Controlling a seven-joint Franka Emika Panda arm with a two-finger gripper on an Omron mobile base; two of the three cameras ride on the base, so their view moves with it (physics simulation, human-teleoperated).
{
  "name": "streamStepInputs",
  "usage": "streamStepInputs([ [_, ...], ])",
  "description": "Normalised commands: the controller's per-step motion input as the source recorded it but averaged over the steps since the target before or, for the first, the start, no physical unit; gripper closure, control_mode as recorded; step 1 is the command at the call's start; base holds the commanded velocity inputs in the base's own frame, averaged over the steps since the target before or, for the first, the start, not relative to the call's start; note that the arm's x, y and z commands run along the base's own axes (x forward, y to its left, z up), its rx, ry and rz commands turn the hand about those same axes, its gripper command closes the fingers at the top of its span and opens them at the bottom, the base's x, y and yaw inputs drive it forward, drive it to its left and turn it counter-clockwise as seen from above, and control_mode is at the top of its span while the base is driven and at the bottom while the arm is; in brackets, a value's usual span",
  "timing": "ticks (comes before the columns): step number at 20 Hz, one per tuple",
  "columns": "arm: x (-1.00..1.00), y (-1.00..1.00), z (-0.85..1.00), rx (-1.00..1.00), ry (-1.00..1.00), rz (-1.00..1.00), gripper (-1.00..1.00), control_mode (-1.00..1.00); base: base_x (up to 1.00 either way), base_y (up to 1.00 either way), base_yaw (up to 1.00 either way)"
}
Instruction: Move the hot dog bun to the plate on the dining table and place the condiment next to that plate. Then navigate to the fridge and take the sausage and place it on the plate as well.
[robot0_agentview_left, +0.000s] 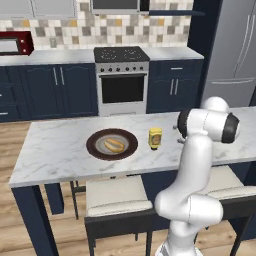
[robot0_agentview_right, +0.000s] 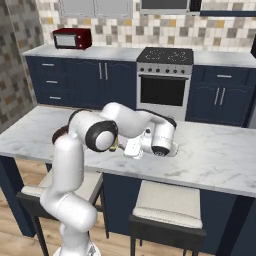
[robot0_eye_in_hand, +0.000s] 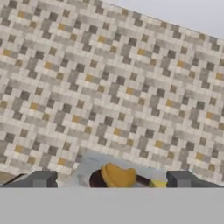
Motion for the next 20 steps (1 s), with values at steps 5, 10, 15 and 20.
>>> streamStepInputs([
  [5, -0.73, 0.0, 0.56, 0.0, -0.18, -0.04, -1.0, -1.0, 0.0, 0.0, 0.0],
  [10, -0.69, 0.07, 0.52, -0.01, -0.14, -0.03, -1.0, -1.0, 0.0, 0.0, 0.0],
  [15, -0.53, 0.19, 0.37, -0.06, -0.03, -0.09, -1.0, -1.0, 0.0, 0.0, 0.0],
  [20, -0.61, 0.87, 0.03, -0.18, -0.02, -0.04, -1.0, -1.0, 0.0, 0.0, 0.0],
])
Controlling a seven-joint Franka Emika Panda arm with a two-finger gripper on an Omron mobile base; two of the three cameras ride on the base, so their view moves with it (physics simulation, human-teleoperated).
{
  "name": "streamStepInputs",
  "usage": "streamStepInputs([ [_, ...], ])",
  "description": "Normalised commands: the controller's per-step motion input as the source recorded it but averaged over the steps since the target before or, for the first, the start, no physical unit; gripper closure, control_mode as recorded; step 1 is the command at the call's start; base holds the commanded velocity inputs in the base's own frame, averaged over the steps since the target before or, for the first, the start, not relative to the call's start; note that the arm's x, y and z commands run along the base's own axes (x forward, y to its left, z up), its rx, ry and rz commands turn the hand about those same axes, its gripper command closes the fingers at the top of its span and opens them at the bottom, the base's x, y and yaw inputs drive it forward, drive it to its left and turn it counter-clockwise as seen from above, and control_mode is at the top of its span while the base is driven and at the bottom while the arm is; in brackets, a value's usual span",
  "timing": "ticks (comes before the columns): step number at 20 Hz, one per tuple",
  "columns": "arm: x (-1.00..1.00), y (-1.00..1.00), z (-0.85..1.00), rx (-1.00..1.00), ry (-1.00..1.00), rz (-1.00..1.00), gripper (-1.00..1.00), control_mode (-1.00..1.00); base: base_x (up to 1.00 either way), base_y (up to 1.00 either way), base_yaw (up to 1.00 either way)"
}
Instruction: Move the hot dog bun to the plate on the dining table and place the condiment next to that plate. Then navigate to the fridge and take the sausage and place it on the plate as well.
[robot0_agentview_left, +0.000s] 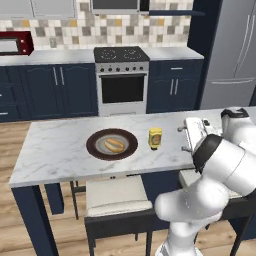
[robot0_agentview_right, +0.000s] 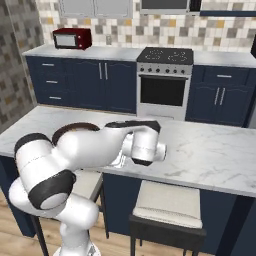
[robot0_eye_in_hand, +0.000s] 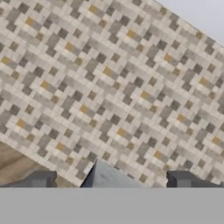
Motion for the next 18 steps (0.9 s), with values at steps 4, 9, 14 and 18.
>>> streamStepInputs([
  [4, -0.41, 1.0, -0.01, -0.21, 0.0, -0.03, -1.0, -1.0, 0.0, 0.0, 0.0],
  [9, -0.28, 0.55, 0.1, -0.09, 0.1, -0.35, -1.0, -1.0, 0.0, 0.0, 0.0],
  [14, -0.14, 0.0, 0.12, -0.01, 0.3, -0.45, -1.0, -1.0, 0.0, 0.0, 0.0],
  [18, -0.07, 0.0, 0.04, 0.0, 0.45, -0.47, -1.0, -1.0, 0.0, 0.0, 0.0],
])
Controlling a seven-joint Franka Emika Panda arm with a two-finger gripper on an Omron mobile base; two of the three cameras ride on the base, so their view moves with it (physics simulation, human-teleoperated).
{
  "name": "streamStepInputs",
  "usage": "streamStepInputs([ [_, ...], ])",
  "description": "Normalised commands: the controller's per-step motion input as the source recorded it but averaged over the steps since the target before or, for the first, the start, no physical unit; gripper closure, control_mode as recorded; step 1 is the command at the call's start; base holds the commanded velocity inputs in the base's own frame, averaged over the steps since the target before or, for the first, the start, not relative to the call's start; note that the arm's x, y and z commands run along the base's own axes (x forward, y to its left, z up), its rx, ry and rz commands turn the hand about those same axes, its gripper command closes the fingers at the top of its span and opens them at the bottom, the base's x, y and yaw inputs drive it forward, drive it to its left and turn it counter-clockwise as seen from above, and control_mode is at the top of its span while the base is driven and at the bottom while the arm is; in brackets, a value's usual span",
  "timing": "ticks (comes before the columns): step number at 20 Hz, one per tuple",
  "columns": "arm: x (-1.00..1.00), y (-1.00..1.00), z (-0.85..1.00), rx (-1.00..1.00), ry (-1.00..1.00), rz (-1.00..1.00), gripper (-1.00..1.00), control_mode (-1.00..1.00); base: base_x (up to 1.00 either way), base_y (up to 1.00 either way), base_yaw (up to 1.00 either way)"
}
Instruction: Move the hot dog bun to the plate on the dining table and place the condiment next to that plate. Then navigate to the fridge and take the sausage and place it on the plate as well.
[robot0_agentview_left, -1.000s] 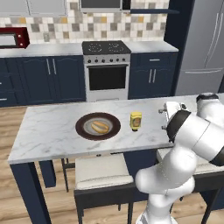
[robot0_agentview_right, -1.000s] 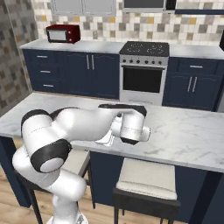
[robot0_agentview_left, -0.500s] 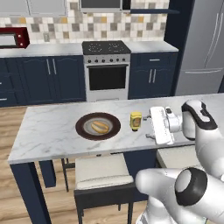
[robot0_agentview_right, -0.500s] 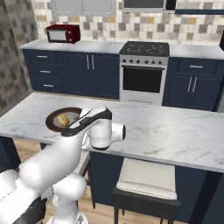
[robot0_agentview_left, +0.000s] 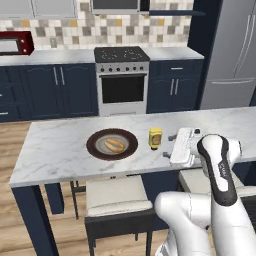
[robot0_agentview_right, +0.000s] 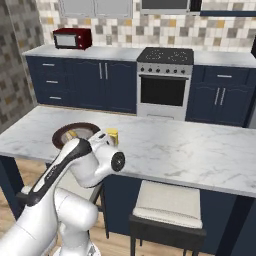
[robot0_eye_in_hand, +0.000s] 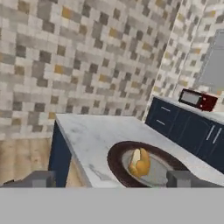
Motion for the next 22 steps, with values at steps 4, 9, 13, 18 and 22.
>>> streamStepInputs([
  [4, -0.01, 0.0, 0.0, 0.0, 0.51, -0.48, -1.0, -1.0, 0.0, 0.0, 0.0],
  [9, -0.07, 0.0, -0.06, 0.0, 0.48, -0.48, -1.0, -1.0, 0.0, 0.0, 0.0],
  [13, -0.23, 0.0, -0.35, 0.0, 0.4, -0.46, -1.0, -1.0, 0.0, 0.0, 0.0],
  [18, -0.41, -0.01, -0.39, 0.0, 0.22, -0.46, -1.0, -1.0, 0.0, 0.0, 0.0],
  [22, -0.44, -0.25, -0.16, 0.03, 0.03, -0.33, -1.0, -1.0, 0.0, 0.0, 0.0],
])
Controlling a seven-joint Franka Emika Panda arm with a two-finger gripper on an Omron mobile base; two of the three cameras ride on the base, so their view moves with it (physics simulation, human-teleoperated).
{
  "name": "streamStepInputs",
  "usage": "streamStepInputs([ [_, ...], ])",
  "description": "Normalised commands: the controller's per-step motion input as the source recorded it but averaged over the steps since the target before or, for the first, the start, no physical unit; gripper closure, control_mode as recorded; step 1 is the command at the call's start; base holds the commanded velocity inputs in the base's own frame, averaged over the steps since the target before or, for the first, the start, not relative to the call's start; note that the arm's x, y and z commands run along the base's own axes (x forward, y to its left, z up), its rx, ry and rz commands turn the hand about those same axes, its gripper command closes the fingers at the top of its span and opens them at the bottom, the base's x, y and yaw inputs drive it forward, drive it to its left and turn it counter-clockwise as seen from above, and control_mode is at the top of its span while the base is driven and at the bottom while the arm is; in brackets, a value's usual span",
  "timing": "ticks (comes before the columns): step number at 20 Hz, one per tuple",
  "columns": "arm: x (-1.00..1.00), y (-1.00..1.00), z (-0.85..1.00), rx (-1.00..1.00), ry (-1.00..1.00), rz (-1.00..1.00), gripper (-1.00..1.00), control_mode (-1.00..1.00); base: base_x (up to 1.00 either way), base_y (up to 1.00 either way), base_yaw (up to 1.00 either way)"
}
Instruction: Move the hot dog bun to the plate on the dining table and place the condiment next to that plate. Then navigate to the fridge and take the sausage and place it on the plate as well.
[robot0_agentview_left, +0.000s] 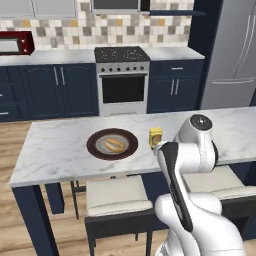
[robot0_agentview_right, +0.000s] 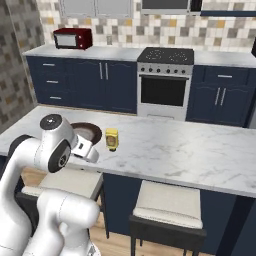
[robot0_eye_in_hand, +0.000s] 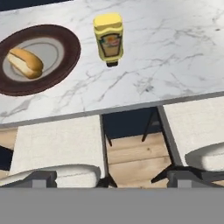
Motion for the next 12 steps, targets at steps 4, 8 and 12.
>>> streamStepInputs([
  [4, -0.42, -0.22, 0.0, 0.06, -0.03, -0.12, -1.0, -1.0, 0.0, 0.0, 0.0],
  [8, -0.08, 0.0, 0.0, 0.0, 0.0, -0.01, -1.0, -1.0, 0.0, 0.0, 0.0],
  [12, -0.16, -0.03, -0.03, 0.0, -0.06, -0.02, -1.0, 1.0, -0.27, -0.19, -0.09],
])
